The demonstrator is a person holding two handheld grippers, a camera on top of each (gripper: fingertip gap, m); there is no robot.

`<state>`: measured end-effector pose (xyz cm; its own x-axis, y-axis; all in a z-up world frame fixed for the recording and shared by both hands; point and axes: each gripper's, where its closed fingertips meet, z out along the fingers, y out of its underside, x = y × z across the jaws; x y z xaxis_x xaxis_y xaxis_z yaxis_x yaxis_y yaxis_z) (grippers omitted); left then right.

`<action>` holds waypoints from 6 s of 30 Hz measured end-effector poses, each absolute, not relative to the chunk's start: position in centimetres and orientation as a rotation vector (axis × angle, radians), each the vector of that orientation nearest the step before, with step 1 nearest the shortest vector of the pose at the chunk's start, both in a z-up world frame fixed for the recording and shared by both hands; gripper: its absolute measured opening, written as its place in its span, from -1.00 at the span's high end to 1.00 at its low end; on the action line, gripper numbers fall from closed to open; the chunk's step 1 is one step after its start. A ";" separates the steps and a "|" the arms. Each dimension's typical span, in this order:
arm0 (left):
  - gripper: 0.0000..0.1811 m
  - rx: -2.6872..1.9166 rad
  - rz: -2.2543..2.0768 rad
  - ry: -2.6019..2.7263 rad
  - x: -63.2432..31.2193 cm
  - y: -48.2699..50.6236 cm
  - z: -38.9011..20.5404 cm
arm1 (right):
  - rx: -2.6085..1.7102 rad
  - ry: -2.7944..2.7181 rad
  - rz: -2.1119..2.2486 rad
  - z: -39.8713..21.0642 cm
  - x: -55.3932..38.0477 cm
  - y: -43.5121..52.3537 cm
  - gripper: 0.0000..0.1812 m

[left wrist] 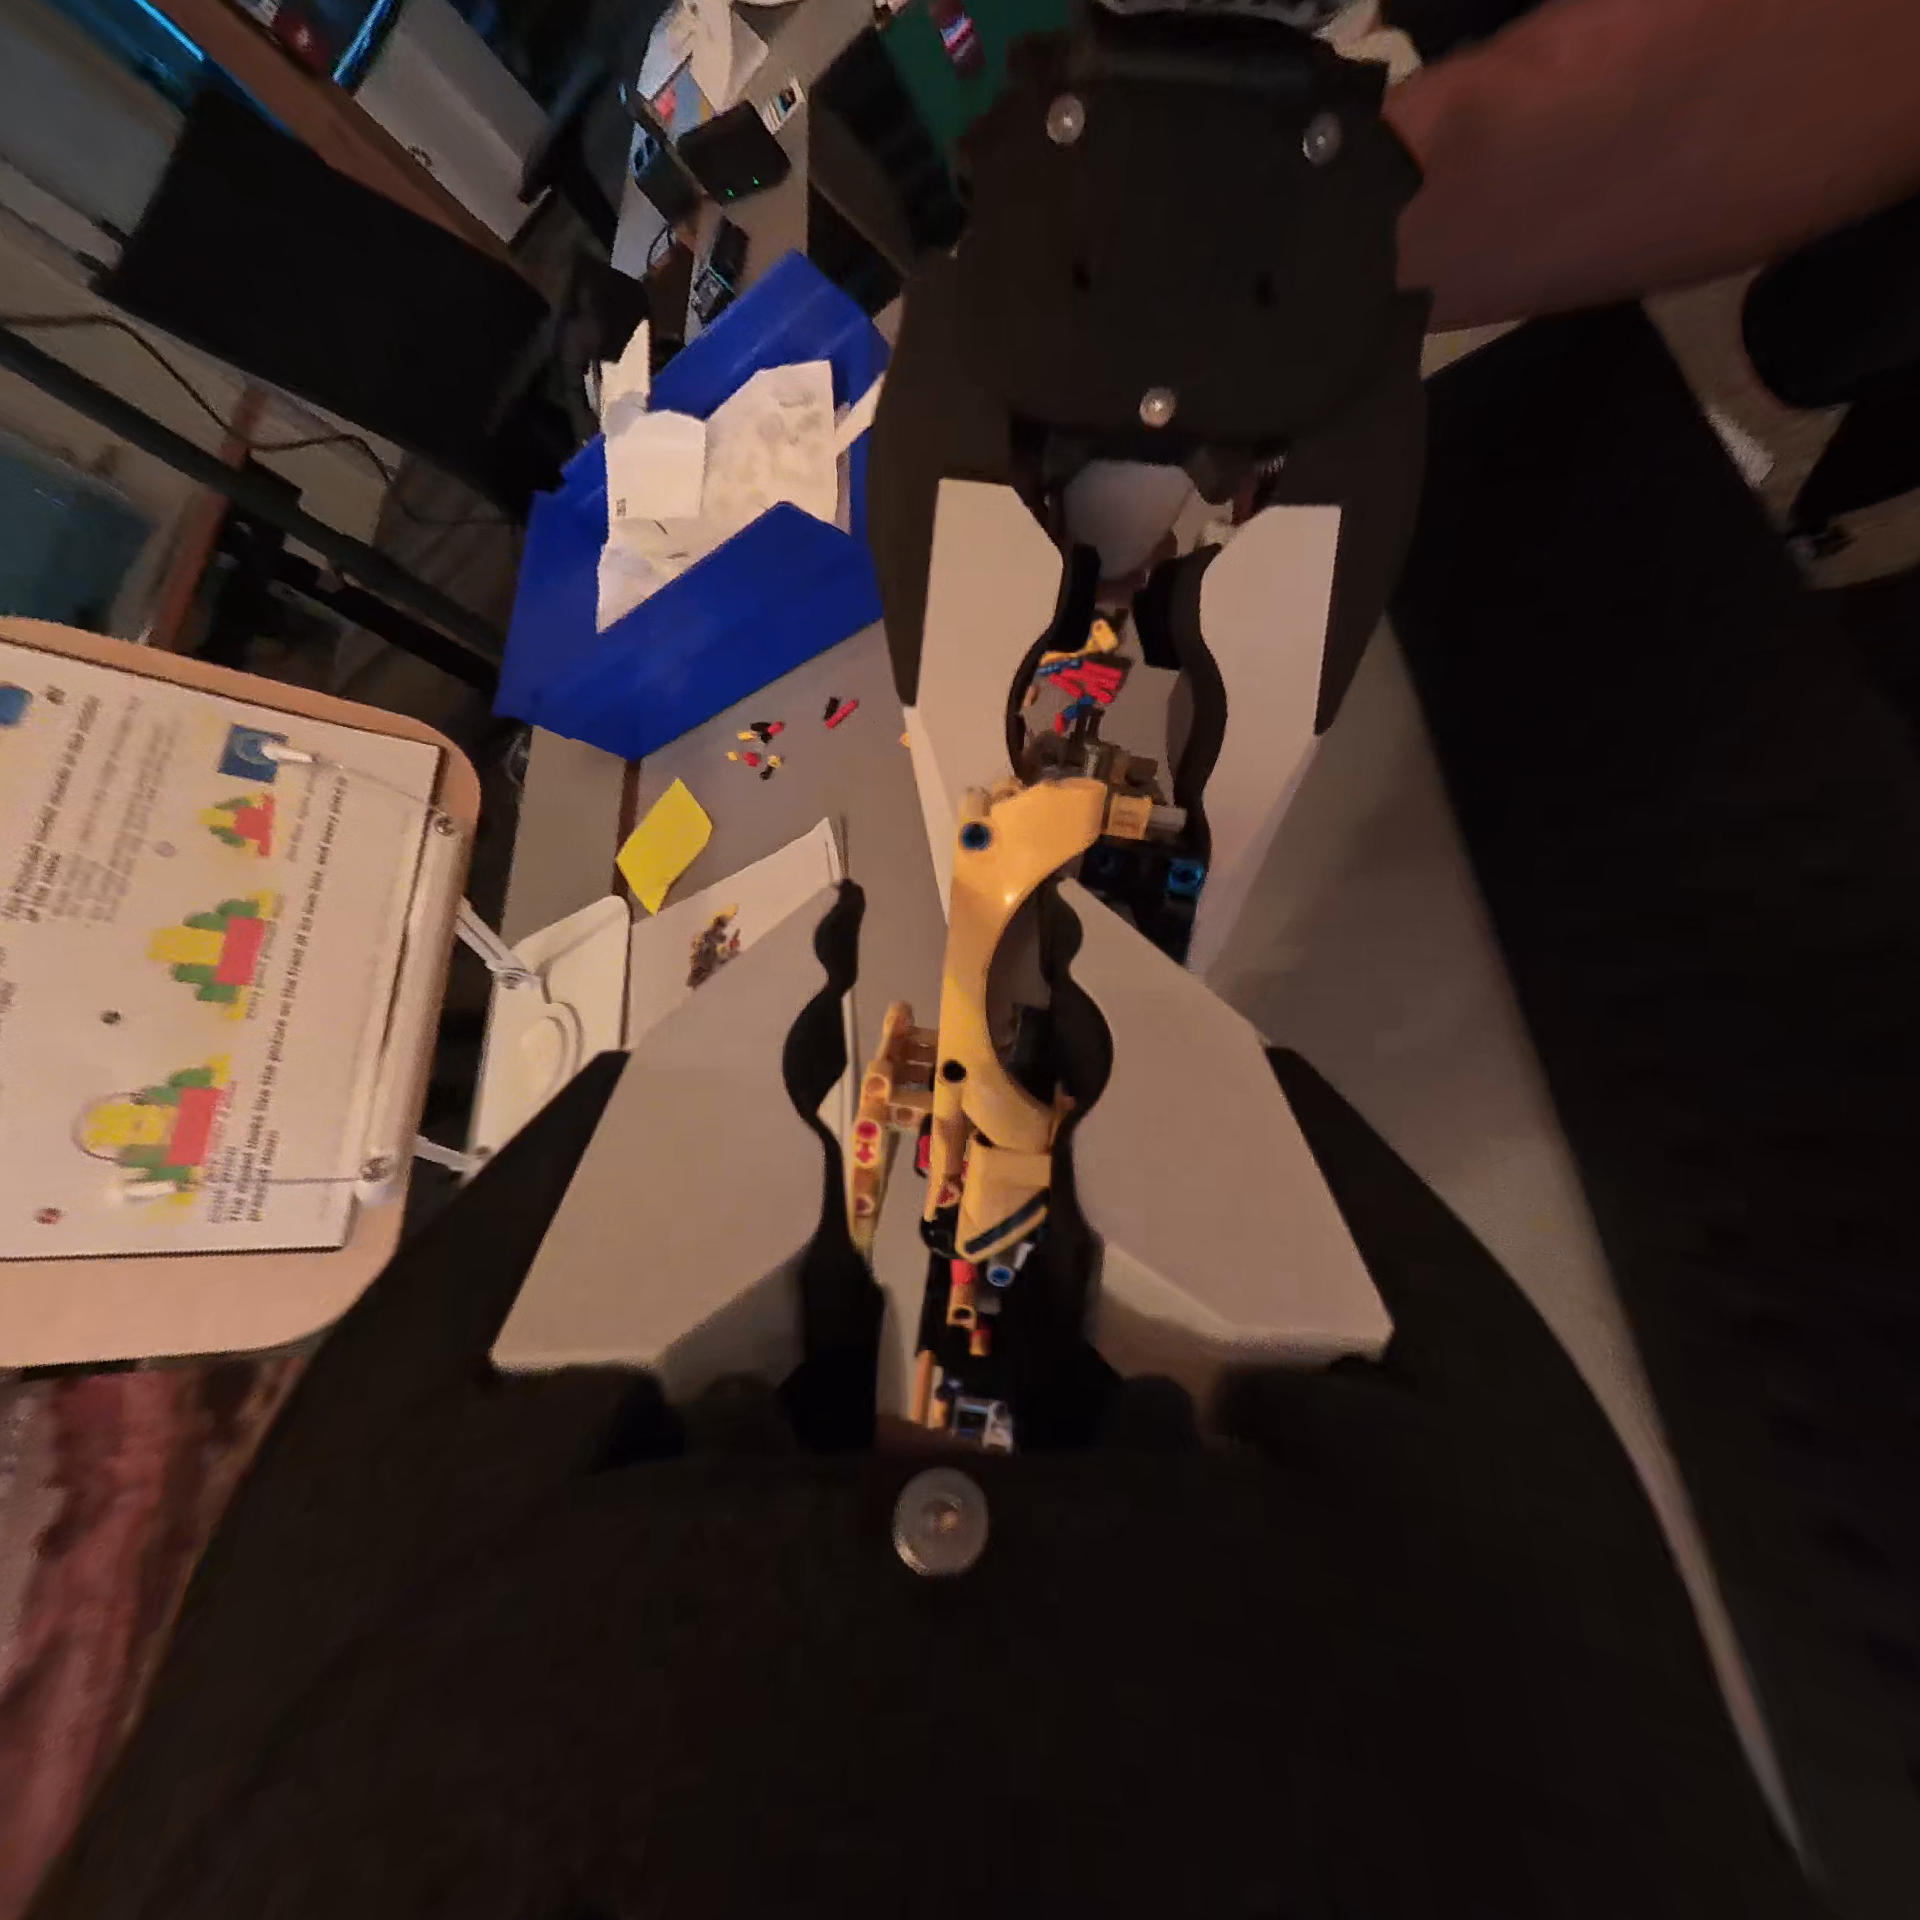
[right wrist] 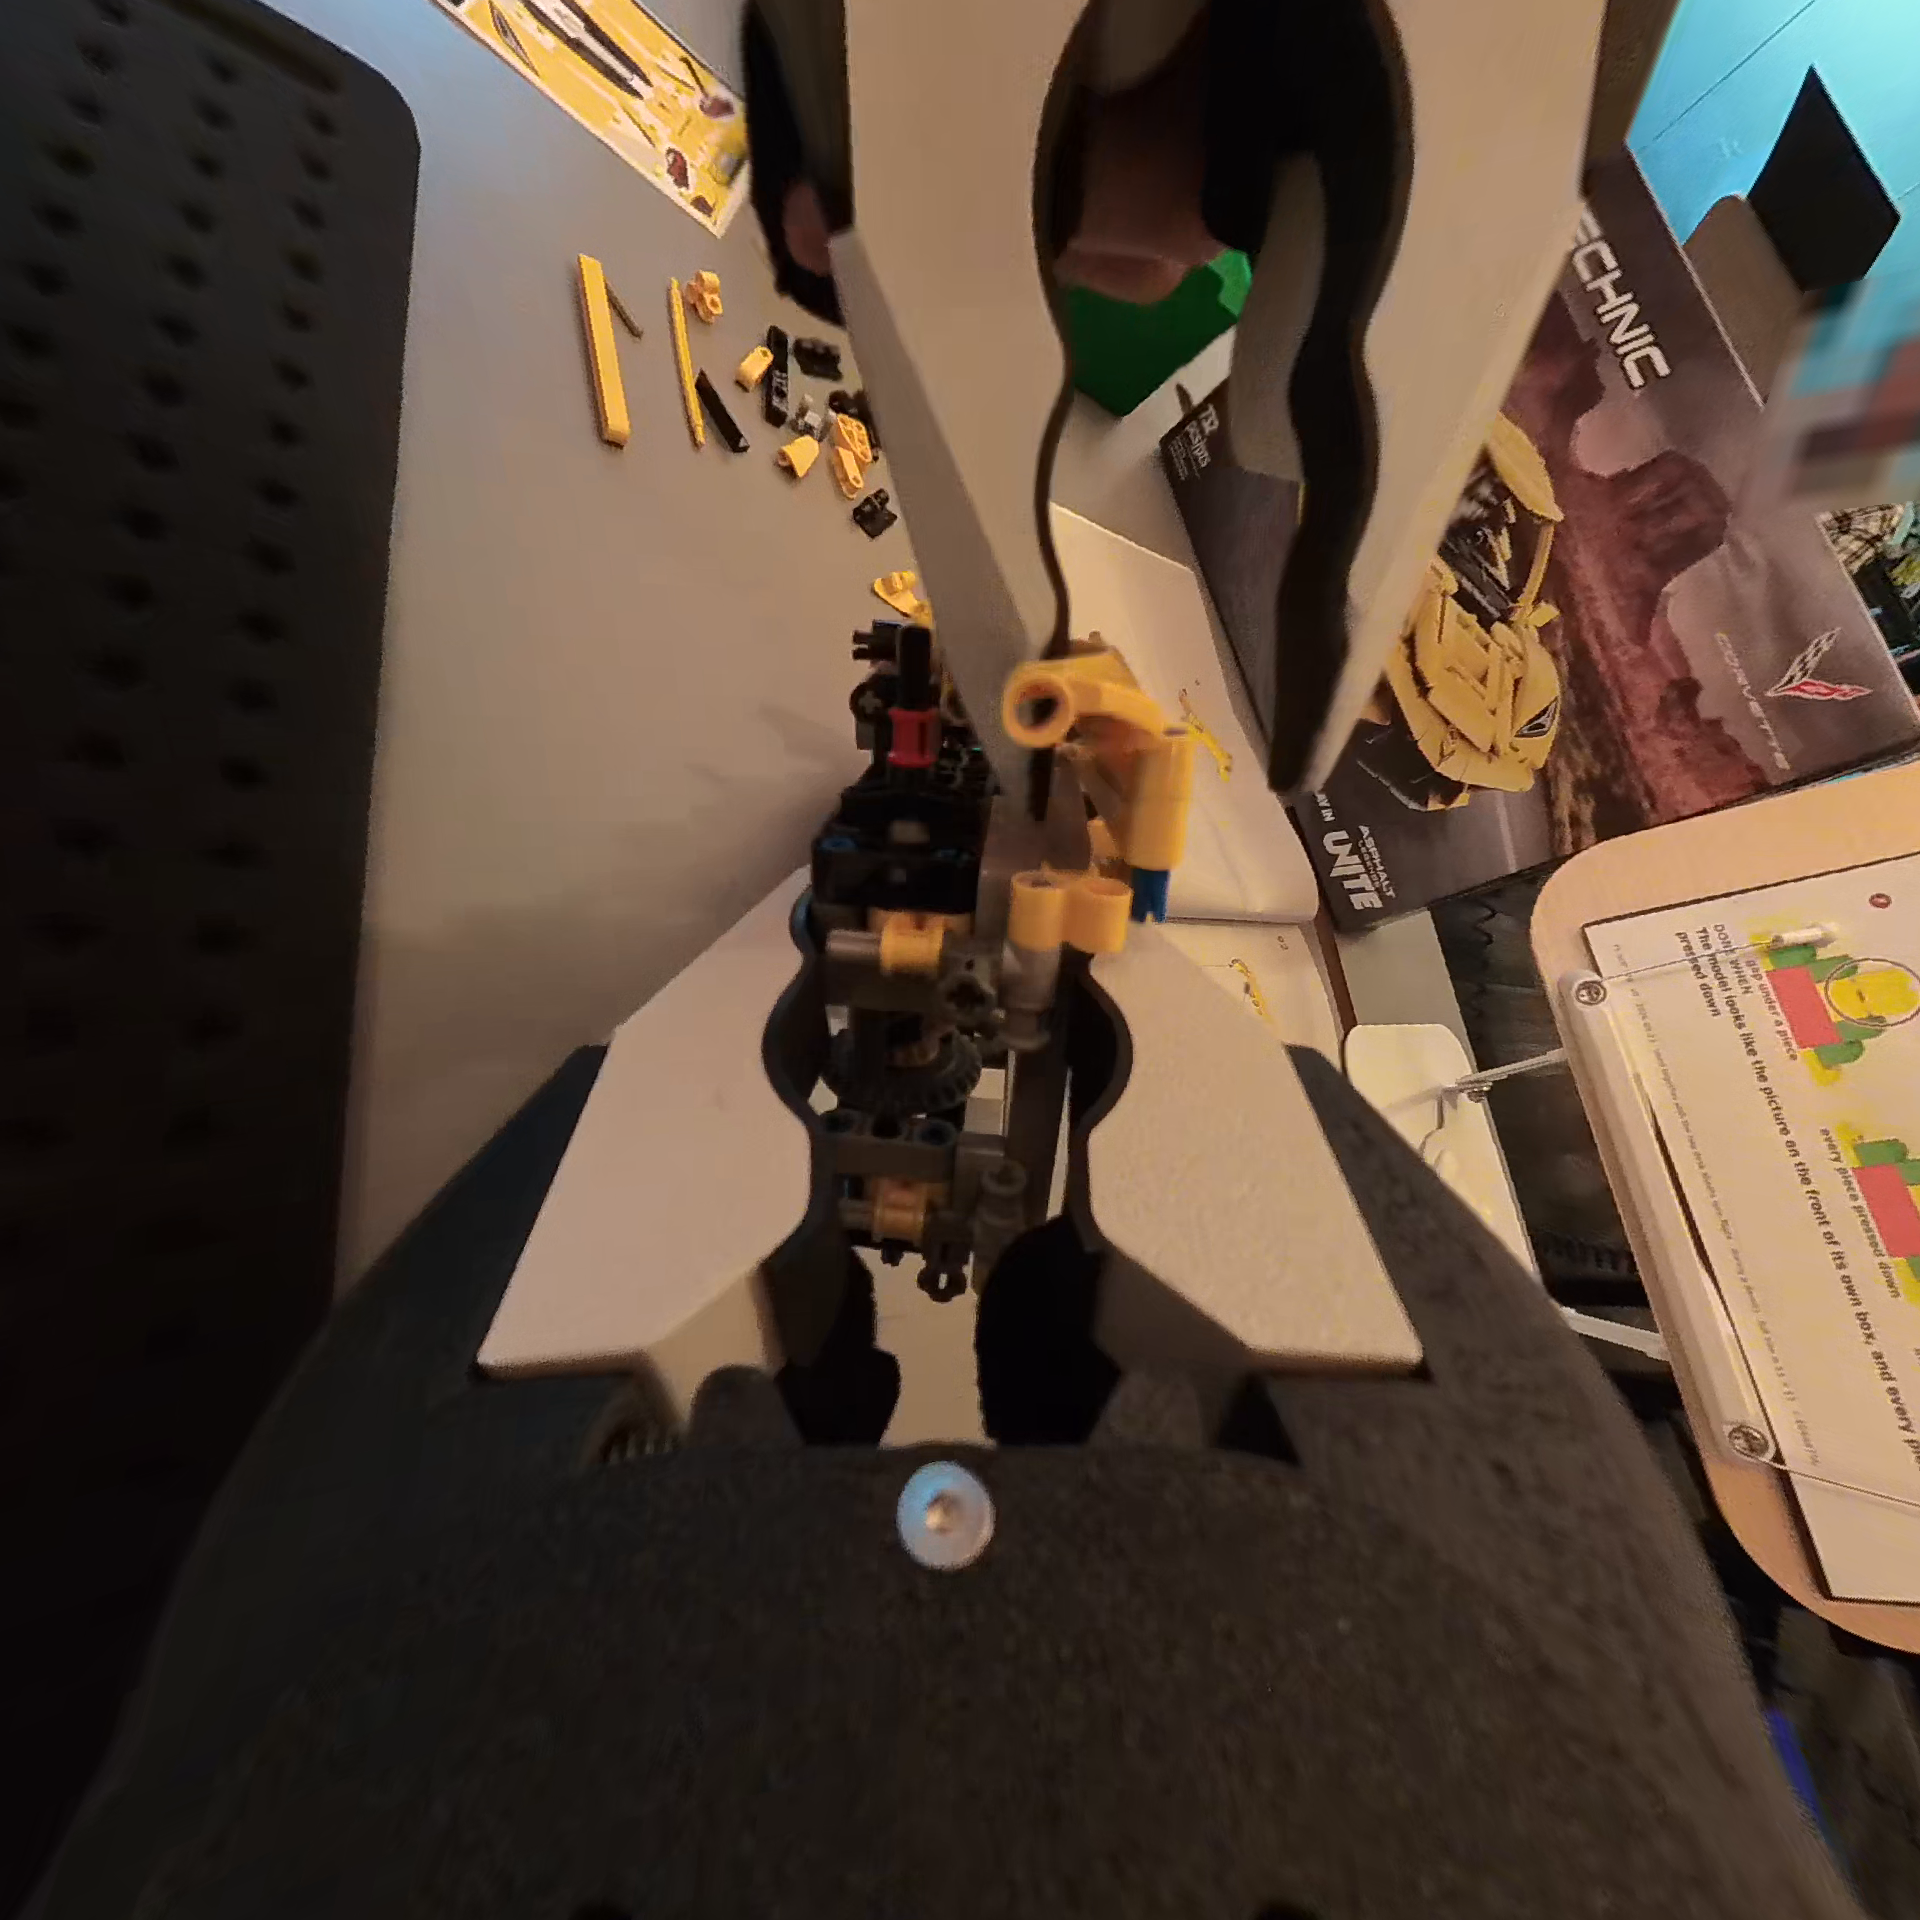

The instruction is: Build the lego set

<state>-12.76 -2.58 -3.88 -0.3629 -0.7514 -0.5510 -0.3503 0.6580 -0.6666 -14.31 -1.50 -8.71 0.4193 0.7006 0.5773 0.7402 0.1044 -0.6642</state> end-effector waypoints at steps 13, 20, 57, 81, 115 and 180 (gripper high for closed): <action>0.88 -0.783 -0.671 1.882 -11.8 -2.2 -2.8 | -1.566 -1.187 0.191 -7.3 -13.1 -1.9 0.51; 0.89 -0.827 -0.726 1.833 -11.6 -0.9 -2.1 | -1.492 -1.075 0.360 -5.6 -12.4 -1.9 0.50; 0.90 -0.884 -0.623 1.839 -15.1 4.4 -0.6 | -1.504 -1.133 0.561 -2.6 -13.2 4.5 0.92; 0.90 -0.900 -0.730 1.815 -14.0 4.0 -0.2 | -1.569 -1.126 0.587 -2.5 -12.5 4.1 0.93; 0.90 -0.978 -1.095 1.312 -21.0 5.7 0.8 | -1.706 -1.390 0.536 0.9 -20.8 4.6 0.31; 0.90 -1.211 -0.572 0.952 -19.4 0.7 1.0 | -2.072 -0.584 0.241 0.9 -20.9 1.3 0.49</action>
